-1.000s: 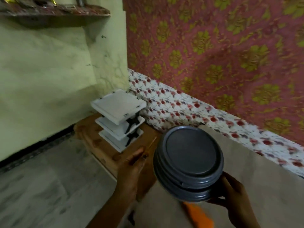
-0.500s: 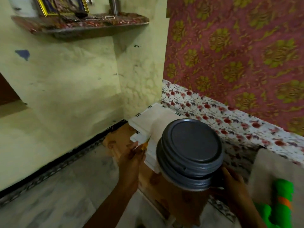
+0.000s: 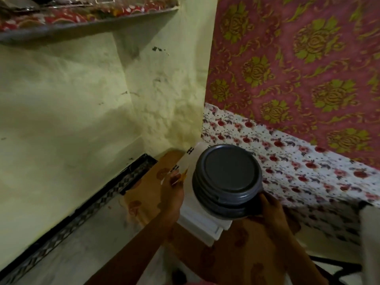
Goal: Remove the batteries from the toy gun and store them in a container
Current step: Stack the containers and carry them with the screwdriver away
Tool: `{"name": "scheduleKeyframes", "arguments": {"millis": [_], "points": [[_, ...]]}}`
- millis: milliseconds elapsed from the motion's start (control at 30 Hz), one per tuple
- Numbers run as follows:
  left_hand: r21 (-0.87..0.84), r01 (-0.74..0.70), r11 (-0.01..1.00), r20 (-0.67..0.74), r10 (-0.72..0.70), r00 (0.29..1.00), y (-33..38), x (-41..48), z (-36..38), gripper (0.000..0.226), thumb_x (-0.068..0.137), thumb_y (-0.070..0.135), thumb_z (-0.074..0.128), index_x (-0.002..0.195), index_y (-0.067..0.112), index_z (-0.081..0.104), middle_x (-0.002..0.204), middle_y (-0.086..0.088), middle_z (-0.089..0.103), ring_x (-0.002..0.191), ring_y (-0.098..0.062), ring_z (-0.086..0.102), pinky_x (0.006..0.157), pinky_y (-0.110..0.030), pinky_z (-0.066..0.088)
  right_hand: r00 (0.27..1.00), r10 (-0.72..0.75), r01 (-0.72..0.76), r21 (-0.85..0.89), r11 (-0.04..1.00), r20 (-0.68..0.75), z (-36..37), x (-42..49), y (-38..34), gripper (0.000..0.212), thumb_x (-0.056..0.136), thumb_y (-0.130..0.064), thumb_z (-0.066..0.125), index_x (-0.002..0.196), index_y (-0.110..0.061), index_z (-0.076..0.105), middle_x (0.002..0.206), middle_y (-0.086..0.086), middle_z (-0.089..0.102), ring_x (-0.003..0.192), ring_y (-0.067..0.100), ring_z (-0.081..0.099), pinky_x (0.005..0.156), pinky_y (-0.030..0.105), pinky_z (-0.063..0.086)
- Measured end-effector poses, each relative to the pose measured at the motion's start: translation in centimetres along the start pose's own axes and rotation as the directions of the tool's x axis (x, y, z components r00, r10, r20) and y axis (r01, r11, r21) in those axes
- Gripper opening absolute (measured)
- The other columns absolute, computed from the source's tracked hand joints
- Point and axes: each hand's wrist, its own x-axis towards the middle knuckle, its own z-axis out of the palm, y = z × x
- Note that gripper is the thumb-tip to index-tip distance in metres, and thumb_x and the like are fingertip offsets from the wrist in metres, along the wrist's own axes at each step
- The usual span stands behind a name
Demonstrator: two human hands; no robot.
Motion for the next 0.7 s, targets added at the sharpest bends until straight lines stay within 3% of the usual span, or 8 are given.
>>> {"name": "scheduleKeyframes", "arguments": {"millis": [67,133,267,433,533,567,633,700], "points": [[0.020,-0.014,1.000,0.016,0.014,1.000,-0.1,2.3,0.7,0.009,0.092,0.023,0.058,0.100,0.019,0.059,0.104,-0.003,0.065,0.100,-0.021,0.059,0.095,-0.038,0.045,1.000,-0.010,0.010,0.028,1.000,0.006,1.5,1.6,-0.3,0.029,0.098,-0.020,0.041,0.119,-0.005,0.053,0.109,0.016,0.057,0.096,0.037,0.058,0.056,0.036,0.052],[-0.019,-0.025,0.999,0.038,0.026,0.999,0.4,3.7,1.5,0.028,0.091,0.018,0.059,0.117,0.008,0.055,0.102,-0.002,0.063,0.096,-0.017,0.058,0.084,-0.026,0.046,1.000,0.007,-0.007,0.021,1.000,-0.014,2.6,2.8,0.0,0.024,0.097,-0.019,0.043,0.115,-0.007,0.054,0.102,0.013,0.059,0.090,0.034,0.059,0.058,0.038,0.054],[0.037,-0.090,0.995,0.105,0.086,0.991,0.3,5.6,2.3,0.049,0.092,0.013,0.057,0.137,0.008,0.036,0.095,0.011,0.054,0.102,-0.018,0.055,0.089,-0.033,0.046,0.996,0.070,-0.075,-0.087,0.993,-0.054,2.2,6.4,3.6,0.026,0.090,-0.041,0.056,0.109,-0.023,0.058,0.101,0.008,0.064,0.083,0.028,0.065,0.065,0.052,0.057],[0.164,-0.229,0.960,0.289,0.175,0.941,-1.6,8.9,2.5,0.055,0.092,0.017,0.055,0.141,0.009,0.032,0.119,-0.004,0.055,0.115,-0.024,0.056,0.090,-0.031,0.048,0.999,0.039,-0.039,-0.009,0.999,-0.032,5.5,4.4,1.9,0.019,0.098,-0.016,0.041,0.111,-0.017,0.054,0.095,0.002,0.061,0.078,0.019,0.064,0.049,0.027,0.056],[0.193,-0.306,0.932,0.405,0.208,0.890,-2.2,10.4,2.7,0.063,0.090,0.005,0.057,0.144,0.000,0.025,0.129,-0.013,0.050,0.120,-0.021,0.050,0.090,-0.007,0.041,0.994,0.035,-0.033,0.022,0.999,-0.105,6.1,5.2,2.8,0.023,0.098,-0.018,0.040,0.117,-0.015,0.053,0.094,0.003,0.064,0.076,0.018,0.066,0.049,0.027,0.056],[0.196,-0.323,0.926,0.417,0.219,0.882,-2.3,10.5,2.7,0.063,0.090,0.007,0.058,0.144,0.000,0.025,0.131,-0.015,0.050,0.122,-0.022,0.049,0.095,-0.008,0.040,0.992,0.053,-0.050,0.027,0.998,-0.116,6.2,5.4,2.8,0.024,0.098,-0.019,0.040,0.119,-0.015,0.053,0.094,0.004,0.065,0.074,0.018,0.067,0.050,0.027,0.056],[0.199,-0.342,0.918,0.435,0.230,0.871,-2.7,11.0,2.8,0.067,0.090,0.030,0.056,0.145,0.004,0.026,0.133,-0.017,0.050,0.125,-0.027,0.049,0.105,-0.034,0.043,0.990,0.065,-0.061,0.038,0.997,-0.123,6.6,5.3,2.8,0.026,0.099,-0.020,0.039,0.121,-0.014,0.052,0.093,0.007,0.066,0.070,0.018,0.069,0.051,0.028,0.057],[0.197,-0.313,0.929,0.434,0.204,0.878,-3.4,11.8,2.9,0.080,0.086,0.056,0.044,0.145,0.006,0.026,0.129,-0.022,0.052,0.122,-0.034,0.050,0.101,-0.049,0.044,0.987,0.076,-0.069,0.048,0.996,-0.143,7.0,5.4,2.9,0.029,0.099,-0.022,0.039,0.122,-0.012,0.053,0.095,0.011,0.067,0.070,0.019,0.070,0.051,0.029,0.057]]}}
